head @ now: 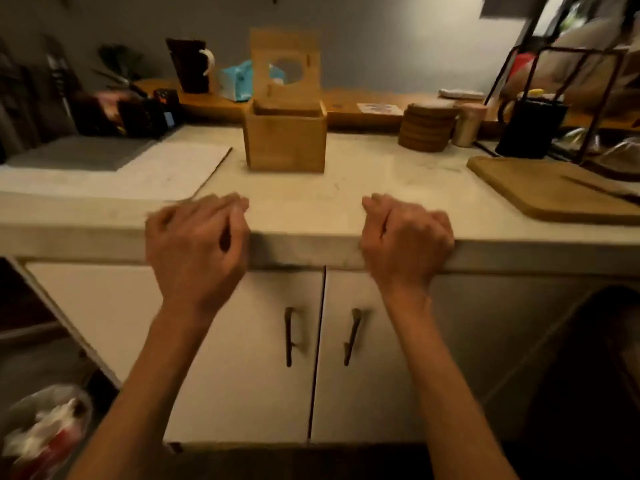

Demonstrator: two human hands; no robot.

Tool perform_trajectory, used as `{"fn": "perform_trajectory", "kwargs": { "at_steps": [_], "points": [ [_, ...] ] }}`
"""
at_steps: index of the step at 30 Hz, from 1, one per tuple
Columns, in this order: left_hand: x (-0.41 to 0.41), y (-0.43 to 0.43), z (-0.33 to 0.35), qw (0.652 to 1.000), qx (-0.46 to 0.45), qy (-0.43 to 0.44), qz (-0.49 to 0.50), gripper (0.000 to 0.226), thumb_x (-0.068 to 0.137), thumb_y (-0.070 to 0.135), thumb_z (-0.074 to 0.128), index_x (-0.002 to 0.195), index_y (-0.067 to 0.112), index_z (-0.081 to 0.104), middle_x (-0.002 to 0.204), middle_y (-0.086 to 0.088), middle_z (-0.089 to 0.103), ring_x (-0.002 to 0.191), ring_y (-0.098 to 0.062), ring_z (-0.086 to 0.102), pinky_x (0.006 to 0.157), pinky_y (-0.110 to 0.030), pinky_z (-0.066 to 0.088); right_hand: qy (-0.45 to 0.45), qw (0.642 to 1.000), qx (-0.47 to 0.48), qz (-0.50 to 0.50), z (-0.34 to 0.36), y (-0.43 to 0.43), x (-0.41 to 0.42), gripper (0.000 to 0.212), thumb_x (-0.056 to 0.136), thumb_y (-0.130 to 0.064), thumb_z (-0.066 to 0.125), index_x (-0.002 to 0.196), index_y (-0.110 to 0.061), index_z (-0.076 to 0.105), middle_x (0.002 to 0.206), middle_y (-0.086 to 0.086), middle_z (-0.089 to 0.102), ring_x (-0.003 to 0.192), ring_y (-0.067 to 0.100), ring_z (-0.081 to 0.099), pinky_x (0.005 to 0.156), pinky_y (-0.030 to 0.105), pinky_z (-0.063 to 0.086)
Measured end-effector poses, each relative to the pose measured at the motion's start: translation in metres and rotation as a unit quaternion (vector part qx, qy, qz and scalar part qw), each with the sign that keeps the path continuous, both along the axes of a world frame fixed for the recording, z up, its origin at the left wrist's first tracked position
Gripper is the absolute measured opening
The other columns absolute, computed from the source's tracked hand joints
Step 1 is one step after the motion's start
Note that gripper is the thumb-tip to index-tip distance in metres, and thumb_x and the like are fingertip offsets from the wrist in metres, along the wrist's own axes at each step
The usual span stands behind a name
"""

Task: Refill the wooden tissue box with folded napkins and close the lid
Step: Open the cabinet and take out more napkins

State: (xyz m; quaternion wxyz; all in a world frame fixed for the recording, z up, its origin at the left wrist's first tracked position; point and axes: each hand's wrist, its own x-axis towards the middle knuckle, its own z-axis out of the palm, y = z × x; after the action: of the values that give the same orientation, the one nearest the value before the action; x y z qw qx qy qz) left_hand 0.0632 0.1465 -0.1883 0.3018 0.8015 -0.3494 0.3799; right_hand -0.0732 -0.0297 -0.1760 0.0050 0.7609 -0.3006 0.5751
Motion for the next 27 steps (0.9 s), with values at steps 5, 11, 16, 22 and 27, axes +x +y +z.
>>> {"fn": "perform_trajectory", "kwargs": {
  "at_steps": [5, 11, 16, 22, 27],
  "points": [
    [-0.014, 0.003, 0.007, 1.0, -0.017, -0.003, -0.007, 0.044, 0.097, 0.04, 0.031, 0.106, 0.023, 0.071, 0.113, -0.002, 0.071, 0.107, -0.024, 0.058, 0.097, -0.04, 0.033, 0.08, 0.997, 0.001, 0.015, 0.006, 0.006, -0.015, 0.052, 0.101, -0.036, 0.034, 0.059, -0.018, 0.059, 0.054, 0.0, 0.044, 0.047, 0.013, 0.034, 0.074, 0.034, 0.035],
    [-0.069, 0.015, -0.077, 0.951, -0.25, 0.102, -0.148, 0.023, 0.094, 0.015, 0.043, 0.105, 0.008, 0.061, 0.104, -0.001, 0.061, 0.099, -0.019, 0.056, 0.087, -0.031, 0.044, -0.009, 0.966, 0.059, 0.252, -0.057, 0.037, -0.057, 0.035, 0.103, -0.028, 0.037, 0.129, -0.022, 0.06, 0.133, -0.006, 0.06, 0.129, 0.009, 0.051, 0.11, 0.024, 0.037],
    [-0.095, -0.027, -0.137, 0.807, -0.163, 0.529, -0.206, 0.049, 0.1, 0.047, 0.036, 0.108, 0.002, 0.053, 0.098, -0.012, 0.061, 0.086, -0.025, 0.06, 0.073, -0.03, 0.05, -0.043, 0.863, 0.328, 0.381, -0.166, 0.057, -0.059, 0.034, 0.095, -0.005, 0.056, 0.12, -0.026, 0.064, 0.116, -0.004, 0.07, 0.107, 0.012, 0.067, 0.09, 0.013, 0.051],
    [-0.111, 0.014, -0.13, 0.83, -0.068, 0.508, -0.222, 0.066, 0.096, 0.063, 0.023, 0.091, 0.006, 0.057, 0.089, -0.018, 0.065, 0.089, -0.037, 0.064, 0.09, -0.051, 0.054, -0.082, 0.788, 0.435, 0.429, -0.18, 0.054, -0.065, 0.042, 0.097, -0.022, 0.057, 0.139, -0.021, 0.051, 0.141, -0.003, 0.055, 0.129, 0.012, 0.052, 0.1, 0.018, 0.041],
    [-0.136, 0.116, -0.13, 0.798, -0.085, 0.574, -0.161, 0.095, 0.064, 0.094, 0.022, 0.113, 0.022, 0.057, 0.099, -0.001, 0.069, 0.084, -0.016, 0.072, 0.075, -0.033, 0.059, 0.021, 0.645, 0.404, 0.648, -0.186, 0.103, -0.087, 0.049, 0.099, -0.052, 0.034, 0.142, -0.03, 0.047, 0.136, -0.001, 0.061, 0.131, 0.017, 0.052, 0.112, 0.036, 0.038]
  ]
}}
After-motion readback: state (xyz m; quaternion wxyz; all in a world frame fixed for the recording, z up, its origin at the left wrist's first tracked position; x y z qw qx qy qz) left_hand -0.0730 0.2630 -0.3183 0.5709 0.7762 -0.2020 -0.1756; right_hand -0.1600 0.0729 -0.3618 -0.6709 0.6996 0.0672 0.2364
